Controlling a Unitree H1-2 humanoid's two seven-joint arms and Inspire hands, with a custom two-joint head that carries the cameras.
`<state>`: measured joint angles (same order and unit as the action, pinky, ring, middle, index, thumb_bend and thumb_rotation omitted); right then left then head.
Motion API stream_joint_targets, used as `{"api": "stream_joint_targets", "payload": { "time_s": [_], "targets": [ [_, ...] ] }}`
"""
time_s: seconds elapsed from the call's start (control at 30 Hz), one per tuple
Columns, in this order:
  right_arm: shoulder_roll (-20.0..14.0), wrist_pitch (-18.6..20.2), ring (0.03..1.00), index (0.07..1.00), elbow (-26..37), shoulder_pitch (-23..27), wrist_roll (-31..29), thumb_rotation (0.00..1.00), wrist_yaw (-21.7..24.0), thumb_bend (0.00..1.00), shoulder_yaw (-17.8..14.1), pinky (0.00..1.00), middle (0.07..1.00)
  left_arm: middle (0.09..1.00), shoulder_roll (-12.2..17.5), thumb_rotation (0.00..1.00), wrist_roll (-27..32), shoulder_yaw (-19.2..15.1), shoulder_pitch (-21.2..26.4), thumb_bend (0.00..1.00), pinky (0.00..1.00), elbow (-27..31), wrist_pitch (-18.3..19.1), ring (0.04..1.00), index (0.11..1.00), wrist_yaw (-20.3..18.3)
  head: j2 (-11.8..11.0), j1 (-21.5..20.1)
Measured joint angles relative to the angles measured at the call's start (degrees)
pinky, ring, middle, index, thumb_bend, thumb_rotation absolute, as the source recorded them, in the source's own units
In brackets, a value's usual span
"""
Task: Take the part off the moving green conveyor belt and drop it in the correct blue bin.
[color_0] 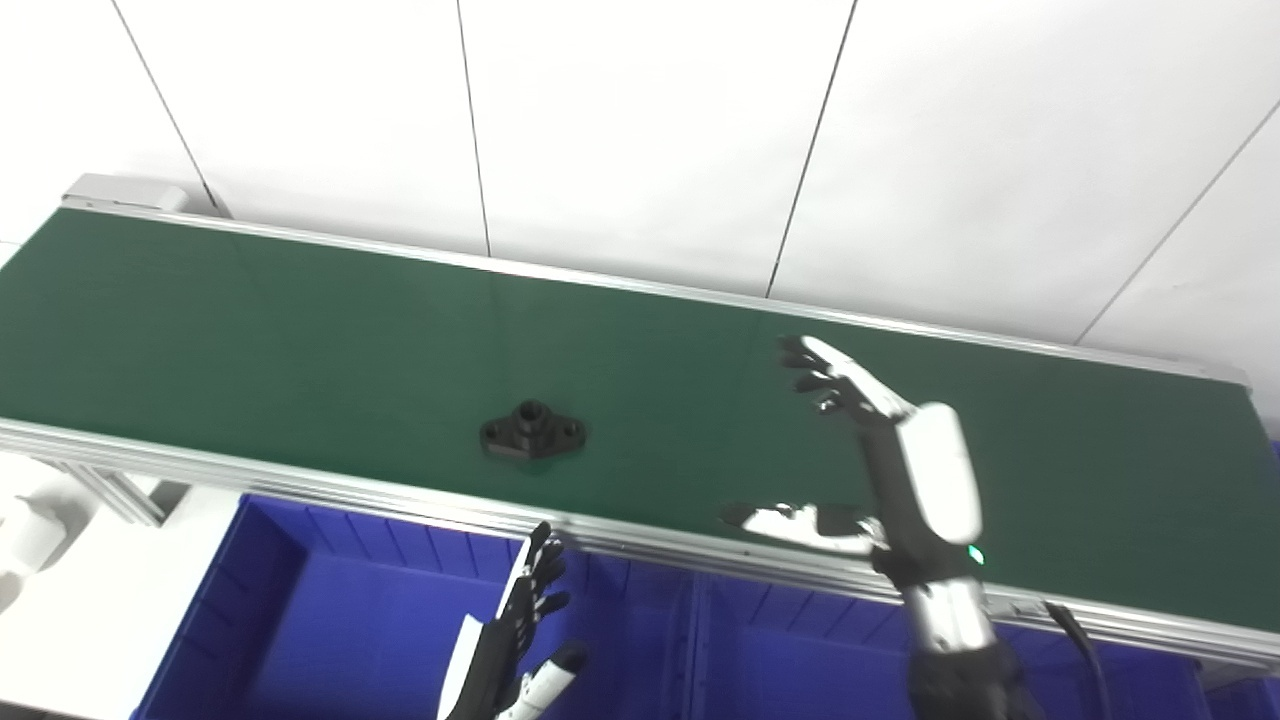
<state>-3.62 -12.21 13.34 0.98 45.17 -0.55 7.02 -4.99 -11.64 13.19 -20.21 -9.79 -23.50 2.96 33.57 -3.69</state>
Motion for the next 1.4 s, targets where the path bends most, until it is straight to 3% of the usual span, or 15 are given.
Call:
{"api": "stream_joint_targets", "payload": {
  "time_s": [0.33,0.5,1.0,1.17,1.27,1.4],
  "targets": [
    [-0.55,3.85,0.613,0.765,-11.2,10.74,10.04,0.27,-0.47,0.95,6.55,0.48,0.698,0.939,0.0,0.85,-0.3,0.09,0.13,0.83,0.84,0.02,0.2,0.902,1.0,-0.01,0.61,0.79],
    [-0.44,6.98,0.615,0.765,-15.55,13.67,12.9,0.28,-0.27,0.96,9.85,0.49,0.705,0.942,-0.01,0.85,-1.07,0.1,0.23,0.83,0.83,0.04,0.2,0.898,1.0,0.0,0.79,1.14],
    [-0.07,10.42,0.573,0.736,-26.61,17.36,13.95,0.28,-0.54,0.97,16.42,0.44,0.675,0.942,-0.01,0.85,-2.11,0.2,0.16,0.83,0.83,0.65,0.57,0.9,1.0,0.04,1.67,1.93],
    [-0.07,10.73,0.511,0.696,-30.47,17.8,13.34,0.28,-0.58,0.94,17.15,0.41,0.626,0.941,-0.02,0.85,-2.27,0.21,0.15,0.82,0.83,0.71,0.62,0.896,1.0,0.07,2.02,2.37],
    [-0.03,11.63,0.487,0.673,-32.1,17.83,12.1,0.26,-0.75,0.92,17.16,0.38,0.603,0.942,-0.02,0.85,-2.29,0.22,0.15,0.81,0.83,0.71,0.61,0.896,1.0,0.12,2.02,2.37],
    [0.03,11.69,0.436,0.632,-34.11,18.28,10.03,0.15,-3.37,0.84,17.23,0.34,0.556,0.944,-0.01,0.85,-2.38,0.28,0.13,0.79,0.83,0.74,0.61,0.896,1.0,0.15,2.02,2.64]
  ]
}}
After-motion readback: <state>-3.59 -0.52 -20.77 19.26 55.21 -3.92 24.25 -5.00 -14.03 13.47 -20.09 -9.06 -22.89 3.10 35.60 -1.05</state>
